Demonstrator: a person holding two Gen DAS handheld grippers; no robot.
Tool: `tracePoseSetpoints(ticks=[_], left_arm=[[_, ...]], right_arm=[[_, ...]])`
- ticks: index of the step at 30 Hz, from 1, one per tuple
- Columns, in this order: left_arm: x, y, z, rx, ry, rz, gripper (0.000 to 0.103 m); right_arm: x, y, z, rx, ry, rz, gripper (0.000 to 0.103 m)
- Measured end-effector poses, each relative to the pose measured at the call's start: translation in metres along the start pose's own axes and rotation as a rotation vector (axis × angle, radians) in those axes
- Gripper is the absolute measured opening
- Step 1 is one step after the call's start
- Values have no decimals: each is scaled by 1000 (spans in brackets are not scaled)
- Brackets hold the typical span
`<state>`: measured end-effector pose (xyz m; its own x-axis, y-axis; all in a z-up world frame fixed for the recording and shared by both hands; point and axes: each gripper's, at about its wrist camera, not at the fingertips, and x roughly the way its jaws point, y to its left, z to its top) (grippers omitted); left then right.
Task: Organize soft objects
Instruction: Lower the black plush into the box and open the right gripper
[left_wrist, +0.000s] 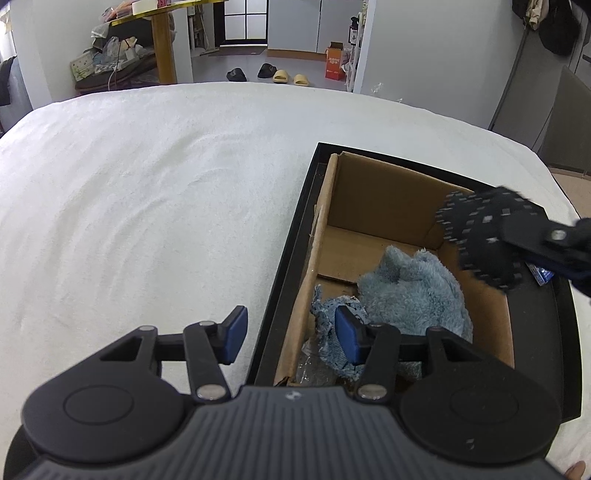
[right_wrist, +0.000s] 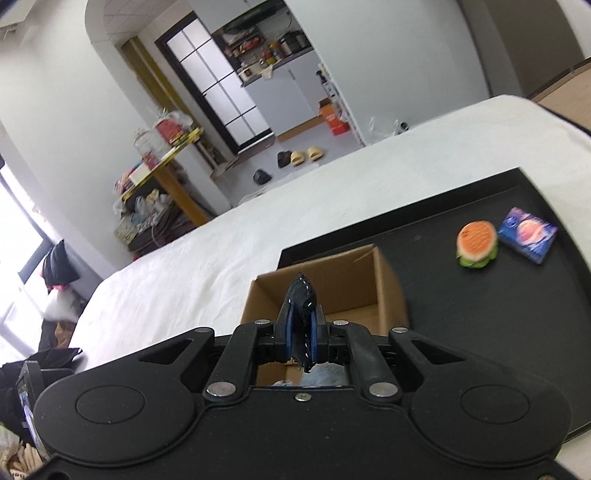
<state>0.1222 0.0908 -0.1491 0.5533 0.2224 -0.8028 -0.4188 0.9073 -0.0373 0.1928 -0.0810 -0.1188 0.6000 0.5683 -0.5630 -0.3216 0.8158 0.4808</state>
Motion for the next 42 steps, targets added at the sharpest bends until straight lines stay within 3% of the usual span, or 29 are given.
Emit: tracePoseSetpoints(ticks=[2,4,7,10,21,26,33,42], left_arm=[[1,1,-1,-2,-1,-3,41],[4,2,-3,-16,5,-9,26],[6,5,-3,-24,11,-32,17],[9,6,-2,-31,11,-48,15],[17,6,0,-26,34,-57,14],[20,6,1,-36,55,-51,14],[5,4,5,-24,1,-66,19],[-5,-10,10,11,-1,-7,27]], right_arm=[[7,5,-3,-7,18,3,10],[11,9,-7,-10,31,3,10],[19,13,-8,21,49,12,10],[25,18,-9,18,58,8,10],[31,17,-17,-1,78,-28,24],[24,9,-16,19,75,-43,25],[12,5,-10,4,50,-46,26],[-7,-13,3,-51,19,-106,30]])
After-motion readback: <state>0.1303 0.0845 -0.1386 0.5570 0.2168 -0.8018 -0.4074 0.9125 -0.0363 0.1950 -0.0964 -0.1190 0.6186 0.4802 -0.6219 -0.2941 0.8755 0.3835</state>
